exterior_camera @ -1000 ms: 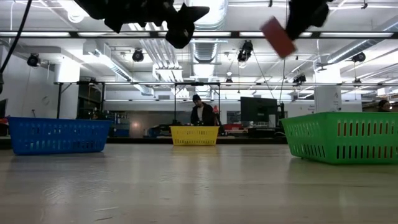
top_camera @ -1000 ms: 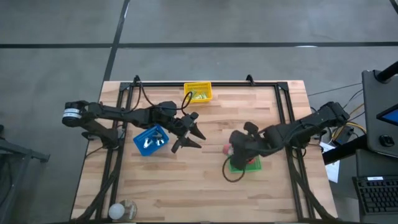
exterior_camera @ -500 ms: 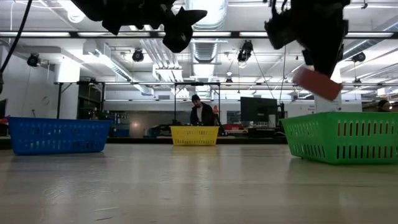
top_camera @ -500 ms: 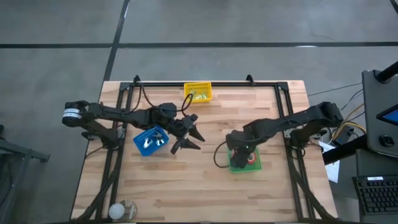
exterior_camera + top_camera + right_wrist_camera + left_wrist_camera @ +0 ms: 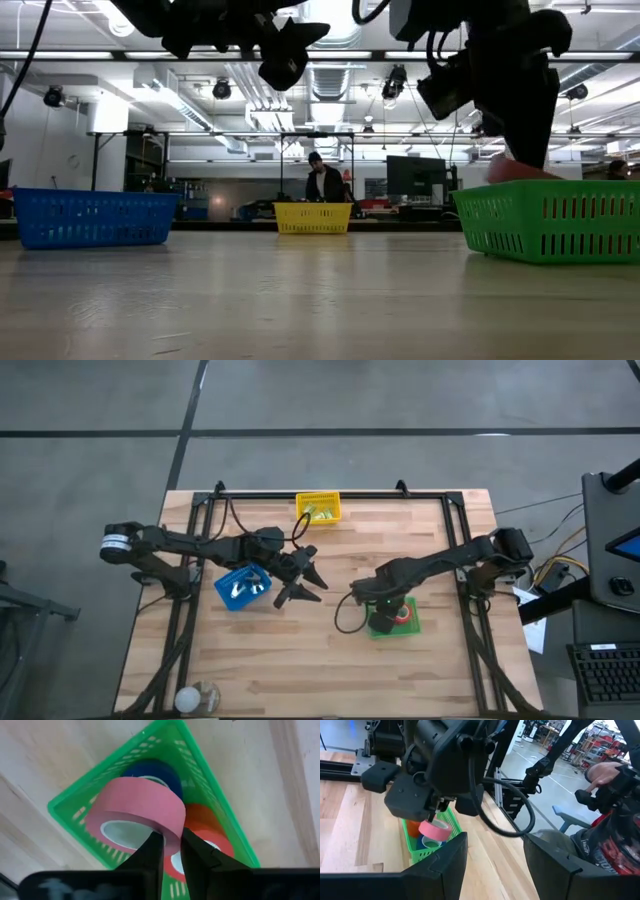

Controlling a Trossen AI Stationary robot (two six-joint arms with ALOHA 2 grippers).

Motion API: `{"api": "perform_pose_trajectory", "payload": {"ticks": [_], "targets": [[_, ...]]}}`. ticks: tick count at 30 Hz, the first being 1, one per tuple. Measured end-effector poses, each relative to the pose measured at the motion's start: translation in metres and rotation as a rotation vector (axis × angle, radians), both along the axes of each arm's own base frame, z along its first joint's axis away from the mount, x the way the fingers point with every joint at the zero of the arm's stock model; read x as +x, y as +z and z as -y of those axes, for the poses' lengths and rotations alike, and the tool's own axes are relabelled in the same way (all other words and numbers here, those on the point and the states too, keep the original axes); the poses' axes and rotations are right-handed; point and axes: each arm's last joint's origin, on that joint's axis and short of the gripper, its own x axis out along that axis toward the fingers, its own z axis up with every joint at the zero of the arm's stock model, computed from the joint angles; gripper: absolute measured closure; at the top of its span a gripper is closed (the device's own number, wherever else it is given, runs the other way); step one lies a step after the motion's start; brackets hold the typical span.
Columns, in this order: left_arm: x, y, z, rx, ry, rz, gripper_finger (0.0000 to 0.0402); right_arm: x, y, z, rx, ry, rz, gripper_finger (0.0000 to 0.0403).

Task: Pick and place Stapler, Stapler remover, tape
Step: Put the pink tape into the green bin, then return to Home position

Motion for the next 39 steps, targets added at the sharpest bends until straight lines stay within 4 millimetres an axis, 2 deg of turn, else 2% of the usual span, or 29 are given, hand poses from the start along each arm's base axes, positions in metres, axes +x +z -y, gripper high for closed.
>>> {"api": "perform_pose_trajectory", "payload": {"ticks": [8,12,15,17,20,22,24,26,27,29,31,34,39], "targets": [[0.000,0.000,0.000,0.003,-0.001,0.004,0.0204,0.003,-0.004,0.002,-0.041,0.029,0.012,0.0279],[0.000,0.000,0.000,0.004,-0.001,0.005,0.0204,0.001,0.003,0.004,-0.044,0.021,0.019,0.0237],[0.000,0.000,0.000,-0.007,0.006,-0.006,0.0204,-0.003,0.010,0.003,-0.051,0.025,0.036,0.0224],[0.000,-0.001,0.000,-0.026,0.023,-0.029,0.0205,-0.003,0.013,0.001,-0.091,0.037,0.064,0.0232],[-0.002,-0.010,0.005,0.008,0.032,-0.021,0.0226,-0.003,0.014,-0.006,-0.171,0.053,0.120,0.0278],[-0.003,-0.019,0.012,0.046,0.054,0.016,0.0259,0.002,0.014,-0.013,-0.163,0.069,0.198,0.0325],[-0.006,-0.029,0.018,0.060,0.079,0.067,0.0309,0.009,0.010,-0.023,-0.140,0.122,0.322,0.0373],[-0.012,-0.039,0.020,0.071,0.069,0.115,0.0367,0.017,0.006,-0.031,-0.128,0.192,0.490,0.0385],[-0.015,-0.042,0.020,0.070,0.054,0.146,0.0383,0.020,0.005,-0.033,-0.122,0.221,0.573,0.0388],[-0.028,-0.047,0.014,0.053,0.033,0.183,0.0389,0.022,0.003,-0.033,-0.121,0.262,0.711,0.0393],[-0.042,-0.051,0.004,0.038,0.064,0.198,0.0384,0.018,0.004,-0.031,-0.138,0.301,0.826,0.0394],[-0.068,-0.064,-0.012,0.068,0.138,0.177,0.0385,0.002,0.008,-0.023,-0.229,0.357,0.910,0.0394],[-0.107,-0.056,-0.019,0.059,0.202,0.252,0.0397,-0.036,0.023,-0.007,-0.440,0.264,1.029,0.0394]]}}
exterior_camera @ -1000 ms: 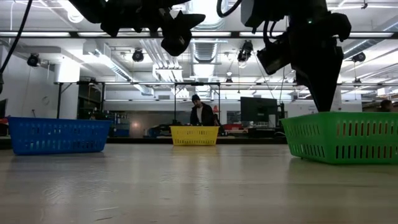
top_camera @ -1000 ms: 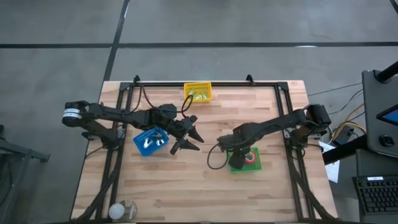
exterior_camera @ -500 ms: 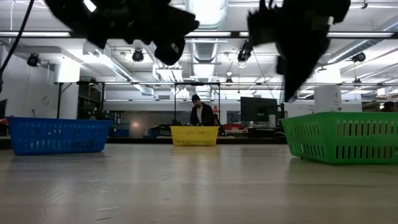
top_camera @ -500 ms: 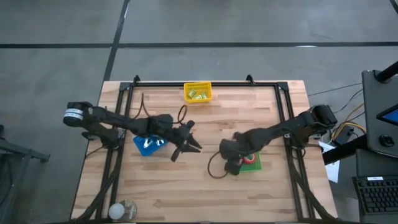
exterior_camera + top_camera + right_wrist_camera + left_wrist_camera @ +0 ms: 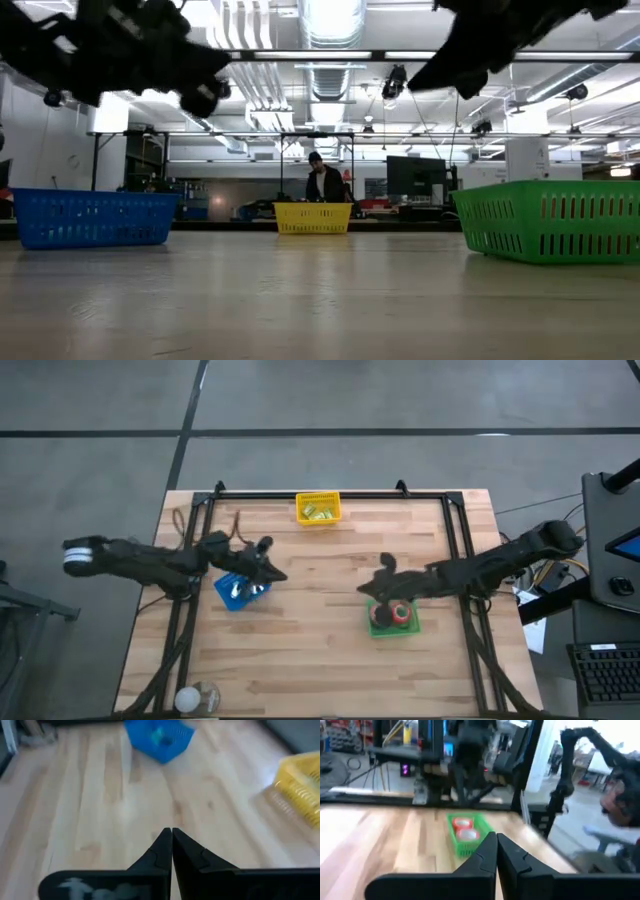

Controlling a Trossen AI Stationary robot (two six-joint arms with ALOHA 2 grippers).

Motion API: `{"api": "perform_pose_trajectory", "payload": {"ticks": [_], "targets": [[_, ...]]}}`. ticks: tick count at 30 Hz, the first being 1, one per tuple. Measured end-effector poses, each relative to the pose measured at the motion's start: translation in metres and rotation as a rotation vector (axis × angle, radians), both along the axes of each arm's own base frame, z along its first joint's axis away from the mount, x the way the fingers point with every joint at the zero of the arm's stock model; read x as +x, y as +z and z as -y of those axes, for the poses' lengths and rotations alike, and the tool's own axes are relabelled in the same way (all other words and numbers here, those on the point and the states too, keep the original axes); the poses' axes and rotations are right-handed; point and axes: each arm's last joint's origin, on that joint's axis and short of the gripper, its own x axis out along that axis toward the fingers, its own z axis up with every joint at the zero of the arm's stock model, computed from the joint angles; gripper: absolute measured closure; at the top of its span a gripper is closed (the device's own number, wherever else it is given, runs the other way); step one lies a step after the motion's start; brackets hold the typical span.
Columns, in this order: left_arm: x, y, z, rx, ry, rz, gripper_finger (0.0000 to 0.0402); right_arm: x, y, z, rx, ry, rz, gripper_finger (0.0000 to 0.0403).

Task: Pick and place Stapler, Stapler remover, tape
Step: Return to Home position

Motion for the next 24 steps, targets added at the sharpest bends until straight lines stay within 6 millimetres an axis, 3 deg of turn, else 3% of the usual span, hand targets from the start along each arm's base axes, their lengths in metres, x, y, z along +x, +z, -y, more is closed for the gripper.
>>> {"api": "perform_pose_trajectory", "payload": {"ticks": [7,15,24], "targets": [[-0.043,-0.019,0.001,0.004,0.316,-0.087,0.0398,-0.055,-0.009,0.017,-0.010,0.075,0.270,0.0394],[-0.069,-0.034,0.009,-0.014,0.311,-0.111,0.0396,-0.106,-0.022,0.031,-0.060,0.098,0.395,0.0394],[-0.089,-0.027,0.011,-0.024,0.321,-0.044,0.0387,-0.135,-0.034,0.040,-0.147,0.087,0.511,0.0394]]}}
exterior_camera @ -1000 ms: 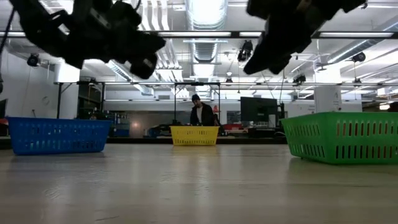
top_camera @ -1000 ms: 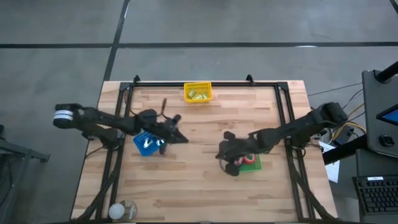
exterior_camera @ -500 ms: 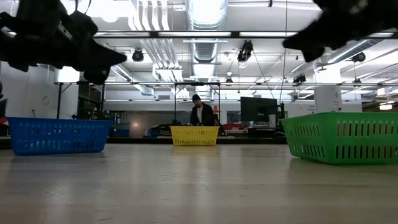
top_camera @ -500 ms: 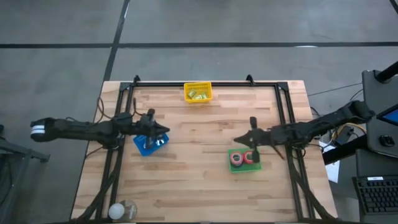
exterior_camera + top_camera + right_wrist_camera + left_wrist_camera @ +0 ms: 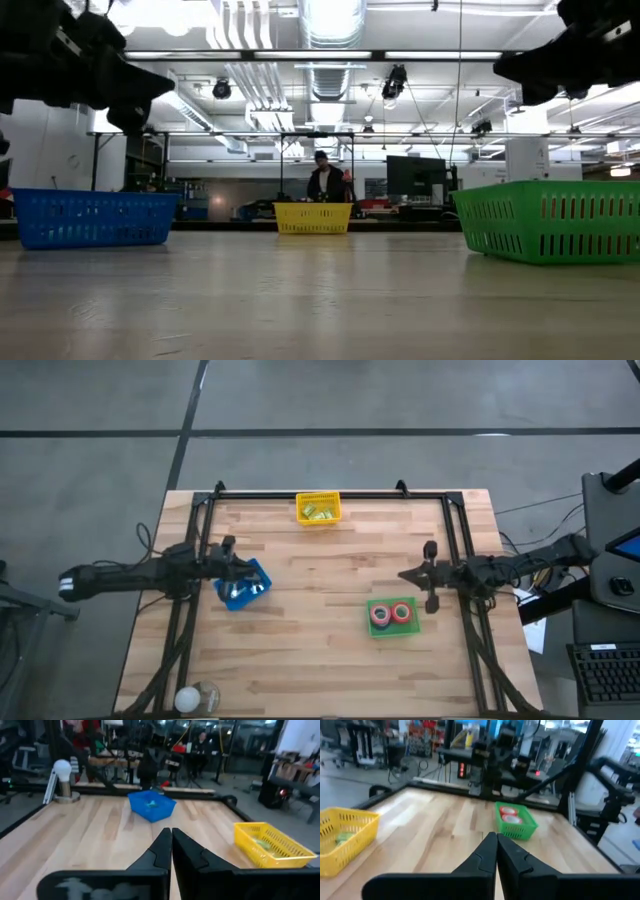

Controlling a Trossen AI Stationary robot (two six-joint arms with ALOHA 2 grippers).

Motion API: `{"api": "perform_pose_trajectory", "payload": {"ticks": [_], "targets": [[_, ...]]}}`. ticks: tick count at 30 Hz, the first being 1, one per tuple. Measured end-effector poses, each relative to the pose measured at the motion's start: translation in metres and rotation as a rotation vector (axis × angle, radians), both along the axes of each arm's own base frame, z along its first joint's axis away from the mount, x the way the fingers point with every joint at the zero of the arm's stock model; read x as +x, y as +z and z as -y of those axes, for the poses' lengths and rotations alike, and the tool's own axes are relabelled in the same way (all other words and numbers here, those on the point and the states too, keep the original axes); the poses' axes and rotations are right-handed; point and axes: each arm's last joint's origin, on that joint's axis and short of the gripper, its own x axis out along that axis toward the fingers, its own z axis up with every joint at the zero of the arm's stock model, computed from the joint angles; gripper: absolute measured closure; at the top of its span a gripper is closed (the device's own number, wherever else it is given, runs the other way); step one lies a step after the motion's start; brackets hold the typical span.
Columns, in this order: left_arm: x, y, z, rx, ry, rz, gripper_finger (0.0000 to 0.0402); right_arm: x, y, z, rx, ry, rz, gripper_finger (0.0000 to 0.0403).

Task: Pick and place Stapler, Stapler remover, tape
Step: Return to Home position

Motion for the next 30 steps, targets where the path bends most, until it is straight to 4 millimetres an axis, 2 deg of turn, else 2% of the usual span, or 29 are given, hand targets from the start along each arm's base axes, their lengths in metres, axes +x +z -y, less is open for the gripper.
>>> {"api": "perform_pose_trajectory", "payload": {"ticks": [5,9,15,30], "targets": [[-0.007,-0.008,0.000,0.031,0.024,0.050,0.0386,-0.009,-0.008,0.003,0.001,-0.025,0.048,0.0394],[-0.011,-0.017,0.001,0.054,0.023,0.035,0.0393,-0.014,-0.024,0.004,0.013,-0.026,0.069,0.0394],[-0.013,-0.021,0.000,0.090,0.063,0.000,0.0393,-0.019,-0.034,0.005,0.078,-0.023,-0.011,0.0394],[-0.013,-0.022,0.000,0.085,0.064,-0.003,0.0385,-0.019,-0.034,0.005,0.098,-0.021,-0.013,0.0394]]}}
